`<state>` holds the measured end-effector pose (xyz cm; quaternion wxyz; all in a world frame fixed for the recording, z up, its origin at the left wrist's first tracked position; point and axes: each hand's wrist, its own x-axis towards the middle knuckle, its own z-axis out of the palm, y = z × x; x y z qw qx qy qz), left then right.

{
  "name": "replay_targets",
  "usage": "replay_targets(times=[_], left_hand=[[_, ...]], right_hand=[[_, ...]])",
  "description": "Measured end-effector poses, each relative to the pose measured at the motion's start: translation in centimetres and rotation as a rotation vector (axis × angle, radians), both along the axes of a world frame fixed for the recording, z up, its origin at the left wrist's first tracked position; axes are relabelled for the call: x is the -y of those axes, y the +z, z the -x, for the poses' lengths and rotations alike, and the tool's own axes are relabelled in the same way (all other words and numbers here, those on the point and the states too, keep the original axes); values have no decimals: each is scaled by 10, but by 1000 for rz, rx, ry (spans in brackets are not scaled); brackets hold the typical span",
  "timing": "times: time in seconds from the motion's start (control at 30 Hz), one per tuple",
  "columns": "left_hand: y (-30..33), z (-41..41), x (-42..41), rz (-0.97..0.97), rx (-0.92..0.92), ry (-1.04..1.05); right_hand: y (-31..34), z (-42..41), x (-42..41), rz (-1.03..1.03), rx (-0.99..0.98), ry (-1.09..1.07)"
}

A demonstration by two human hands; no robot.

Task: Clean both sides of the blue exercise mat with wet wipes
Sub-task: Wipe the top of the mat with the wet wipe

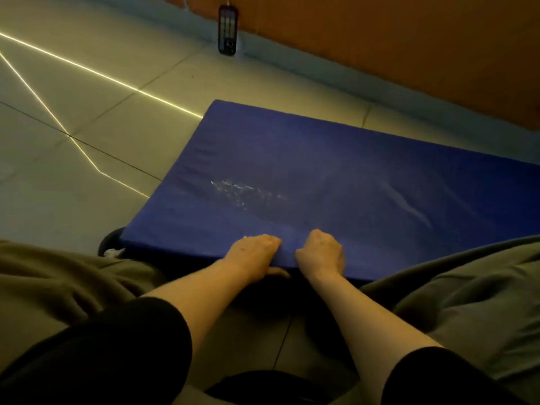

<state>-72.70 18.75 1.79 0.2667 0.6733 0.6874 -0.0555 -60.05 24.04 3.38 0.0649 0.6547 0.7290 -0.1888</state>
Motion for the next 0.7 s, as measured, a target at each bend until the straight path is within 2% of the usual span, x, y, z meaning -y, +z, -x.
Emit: replay_targets(times=[0.1,0.2,0.27,0.37,0.43,0.6,0.7], left_hand=[[-2,30,-2,27,82,-35],[-14,56,4,102,14,-27],[-20,64,5,119,-37,9],[-26,73,6,135,-24,7],[-28,76,8,122,-23,19],[-39,77,7,63,-76,85],[-44,81,6,52,-99,104]], right_hand=[[-5,31,25,10,-150,196],[-11,42,37,-13,-142,417],[-14,26,21,-63,-92,391],[-14,-4,-11,-85,-12,108],[-14,1,-12,-69,-1,35],[-29,74,45,37,-209,456],[-38,68,34,13,-168,441]])
